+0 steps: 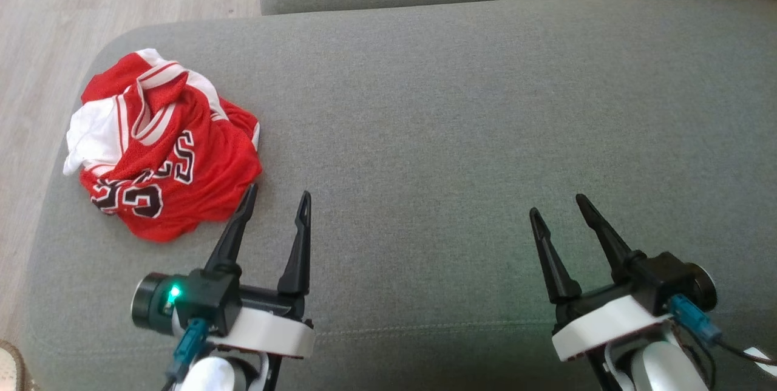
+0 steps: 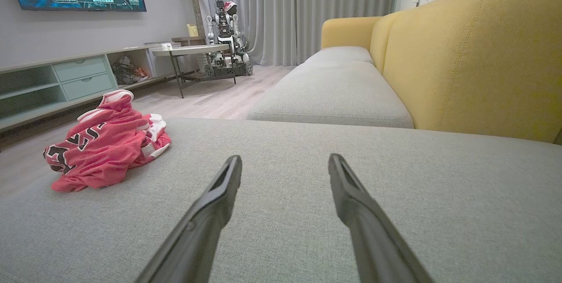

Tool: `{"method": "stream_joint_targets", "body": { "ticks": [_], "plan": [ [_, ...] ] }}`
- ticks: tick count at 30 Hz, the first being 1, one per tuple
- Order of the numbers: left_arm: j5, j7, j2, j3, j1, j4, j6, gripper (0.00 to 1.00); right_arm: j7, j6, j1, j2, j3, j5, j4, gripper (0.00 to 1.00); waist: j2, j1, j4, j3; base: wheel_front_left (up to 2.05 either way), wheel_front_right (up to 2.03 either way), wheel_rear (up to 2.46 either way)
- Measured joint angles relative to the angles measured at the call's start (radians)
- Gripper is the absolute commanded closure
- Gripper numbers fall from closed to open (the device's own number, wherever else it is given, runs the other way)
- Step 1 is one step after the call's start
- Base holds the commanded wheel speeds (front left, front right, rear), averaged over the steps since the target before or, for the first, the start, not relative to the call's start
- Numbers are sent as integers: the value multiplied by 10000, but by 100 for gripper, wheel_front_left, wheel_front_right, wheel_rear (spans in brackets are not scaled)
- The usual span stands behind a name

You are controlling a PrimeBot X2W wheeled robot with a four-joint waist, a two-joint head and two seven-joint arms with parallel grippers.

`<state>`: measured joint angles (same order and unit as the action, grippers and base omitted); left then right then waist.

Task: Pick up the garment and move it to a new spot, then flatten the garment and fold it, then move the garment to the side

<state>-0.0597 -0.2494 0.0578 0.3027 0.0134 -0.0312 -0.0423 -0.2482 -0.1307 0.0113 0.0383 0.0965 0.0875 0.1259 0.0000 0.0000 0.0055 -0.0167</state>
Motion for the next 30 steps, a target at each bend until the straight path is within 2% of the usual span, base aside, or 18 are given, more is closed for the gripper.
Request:
{"method": "stream_joint_targets", "body": {
  "ticks": [17,23,30],
  "plan": [
    [52,0,-15,-13,19,15,82,0,-2,0,-1,2,-12,0,0,0,0,0,179,14,0,0,0],
    [23,0,-23,10,20,15,-21,0,-17,0,-12,6,0,-58,2,0,0,0,666,42,0,0,0],
    [-50,-2,-25,33,50,-12,-213,0,-33,0,-33,12,38,-173,-31,0,0,0,1649,53,0,0,0]
  ]
}}
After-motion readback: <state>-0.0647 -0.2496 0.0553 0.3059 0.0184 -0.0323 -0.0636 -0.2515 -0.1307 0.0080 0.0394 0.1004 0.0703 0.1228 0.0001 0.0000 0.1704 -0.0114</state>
